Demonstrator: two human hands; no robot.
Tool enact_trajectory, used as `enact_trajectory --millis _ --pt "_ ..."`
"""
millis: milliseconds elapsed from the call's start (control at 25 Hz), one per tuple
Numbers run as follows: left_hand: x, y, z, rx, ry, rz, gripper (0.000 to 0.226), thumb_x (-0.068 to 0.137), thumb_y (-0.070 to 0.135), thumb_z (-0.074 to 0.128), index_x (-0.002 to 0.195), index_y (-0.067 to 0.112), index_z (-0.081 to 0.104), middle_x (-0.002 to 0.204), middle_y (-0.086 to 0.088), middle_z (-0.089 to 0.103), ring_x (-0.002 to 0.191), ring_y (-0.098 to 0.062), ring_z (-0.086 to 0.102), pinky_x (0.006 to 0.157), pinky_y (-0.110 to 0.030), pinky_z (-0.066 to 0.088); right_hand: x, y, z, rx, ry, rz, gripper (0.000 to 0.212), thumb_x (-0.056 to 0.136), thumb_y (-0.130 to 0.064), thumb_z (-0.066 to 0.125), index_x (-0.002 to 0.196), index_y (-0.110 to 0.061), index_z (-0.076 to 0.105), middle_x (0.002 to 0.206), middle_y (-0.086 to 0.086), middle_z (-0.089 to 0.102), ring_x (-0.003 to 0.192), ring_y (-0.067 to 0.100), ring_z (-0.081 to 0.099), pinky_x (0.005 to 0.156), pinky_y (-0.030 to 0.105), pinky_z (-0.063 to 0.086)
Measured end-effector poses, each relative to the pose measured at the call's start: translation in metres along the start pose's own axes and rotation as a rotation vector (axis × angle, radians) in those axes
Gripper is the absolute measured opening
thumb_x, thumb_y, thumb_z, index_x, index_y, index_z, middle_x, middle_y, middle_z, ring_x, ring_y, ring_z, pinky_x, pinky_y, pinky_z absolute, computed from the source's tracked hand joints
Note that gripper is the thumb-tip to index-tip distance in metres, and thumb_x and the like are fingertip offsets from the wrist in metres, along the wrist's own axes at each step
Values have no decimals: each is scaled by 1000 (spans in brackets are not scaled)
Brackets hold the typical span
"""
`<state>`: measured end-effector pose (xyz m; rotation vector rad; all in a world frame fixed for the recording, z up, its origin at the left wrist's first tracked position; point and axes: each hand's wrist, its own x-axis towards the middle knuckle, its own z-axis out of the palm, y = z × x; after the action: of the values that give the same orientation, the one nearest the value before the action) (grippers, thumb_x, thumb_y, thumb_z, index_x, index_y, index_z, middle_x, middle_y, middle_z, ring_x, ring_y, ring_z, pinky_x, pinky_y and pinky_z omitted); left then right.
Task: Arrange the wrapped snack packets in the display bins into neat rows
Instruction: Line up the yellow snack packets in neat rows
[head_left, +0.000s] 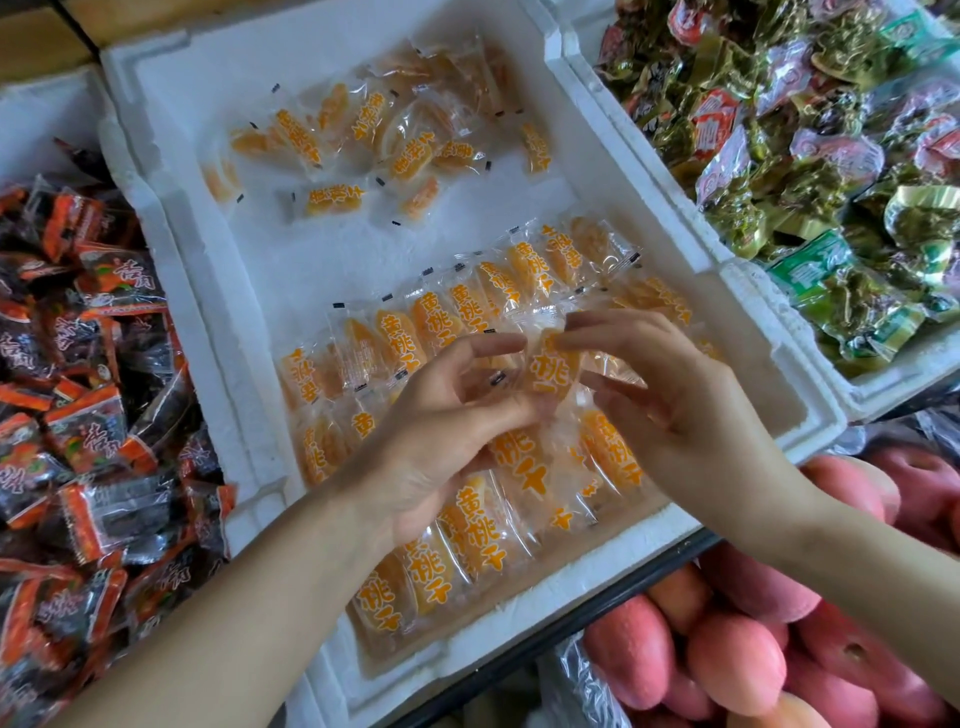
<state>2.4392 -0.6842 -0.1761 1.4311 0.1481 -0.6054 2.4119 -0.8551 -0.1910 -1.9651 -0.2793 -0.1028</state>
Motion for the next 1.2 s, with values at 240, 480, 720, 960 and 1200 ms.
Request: enact_trajectory --millis 240,480,720,960,1200 --pt "1 -3 -10 221 -128 119 45 61 6 79 97 31 67 105 4 67 100 -7 64 84 -22 52 15 -1 -12 168 12 365 39 79 -24 67 116 -24 54 111 0 61 85 7 65 77 26 55" --pt "-1 -9 -11 391 -174 135 53 71 -1 77 105 36 60 92 11 65 90 -1 63 79 -16 50 17 5 -29 320 -245 503 27 51 -32 77 74 -21 67 69 -3 67 65 7 63 69 25 57" --pt "5 -13 -5 314 -54 122 36 84 -8 59 100 25 58 99 -3 60 85 -7 64 68 -13 50 22 26 -29 47 75 316 9 78 -32 73 76 -28 65 64 -13 62 61 2 56 63 17 48" --pt "8 -20 -17 228 64 66 34 78 -2 59 93 28 51 99 2 49 89 -11 49 55 -12 44 13 47 -6 -444 -258 219 9 87 -20 66 95 -24 67 73 -15 61 67 -4 55 67 10 40" --pt "6 -21 -20 236 87 136 42 80 1 70 106 31 58 89 7 59 80 -8 59 71 -23 44 15 47 -4 -600 -365 64 27 91 -32 57 116 -23 60 111 -7 53 86 13 57 77 29 47"
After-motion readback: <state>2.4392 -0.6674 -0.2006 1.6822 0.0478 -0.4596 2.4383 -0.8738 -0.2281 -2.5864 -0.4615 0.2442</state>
